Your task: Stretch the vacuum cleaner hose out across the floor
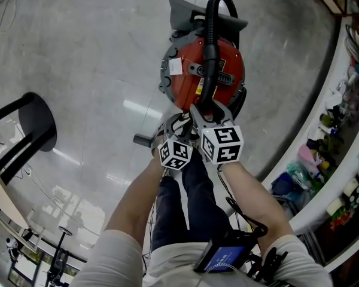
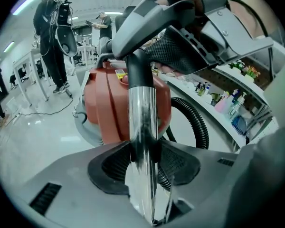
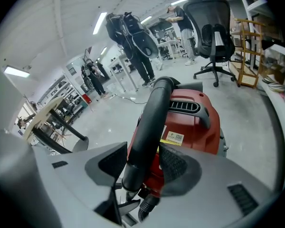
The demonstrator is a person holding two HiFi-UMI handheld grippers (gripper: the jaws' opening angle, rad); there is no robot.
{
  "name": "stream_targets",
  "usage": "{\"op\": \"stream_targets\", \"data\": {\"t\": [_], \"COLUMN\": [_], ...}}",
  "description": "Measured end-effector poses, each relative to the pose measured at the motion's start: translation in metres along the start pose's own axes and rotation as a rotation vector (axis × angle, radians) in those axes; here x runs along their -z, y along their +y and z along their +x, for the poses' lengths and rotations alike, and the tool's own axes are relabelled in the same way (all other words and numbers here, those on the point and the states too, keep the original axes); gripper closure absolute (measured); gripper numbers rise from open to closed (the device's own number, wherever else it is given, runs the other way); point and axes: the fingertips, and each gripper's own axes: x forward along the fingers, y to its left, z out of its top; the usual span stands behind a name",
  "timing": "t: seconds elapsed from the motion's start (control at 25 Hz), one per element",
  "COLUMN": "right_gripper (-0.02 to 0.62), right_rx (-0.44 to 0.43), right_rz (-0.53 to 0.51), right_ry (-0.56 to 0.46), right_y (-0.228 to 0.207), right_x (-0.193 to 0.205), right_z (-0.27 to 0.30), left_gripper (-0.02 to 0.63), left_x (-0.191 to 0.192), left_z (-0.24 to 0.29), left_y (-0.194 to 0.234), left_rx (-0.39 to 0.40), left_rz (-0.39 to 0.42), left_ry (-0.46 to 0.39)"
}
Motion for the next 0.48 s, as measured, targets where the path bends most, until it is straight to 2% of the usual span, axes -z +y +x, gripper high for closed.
{"op": "stream_targets", "data": {"t": [0.48], "right_gripper": [0.411], "right_rx": [0.051], "right_rz": [0.066], "right_ry": [0.024], "right_y": [-0.0044], "right_x": [-0.0007], "right_z": [0.0090], "left_gripper": [0.451], "left_x": [-0.0004], "left_z": [0.0062], "left_y": [0.0009], "left_rx": [-0.002], "left_rz": [-0.025], "left_ry": [-0.005]}}
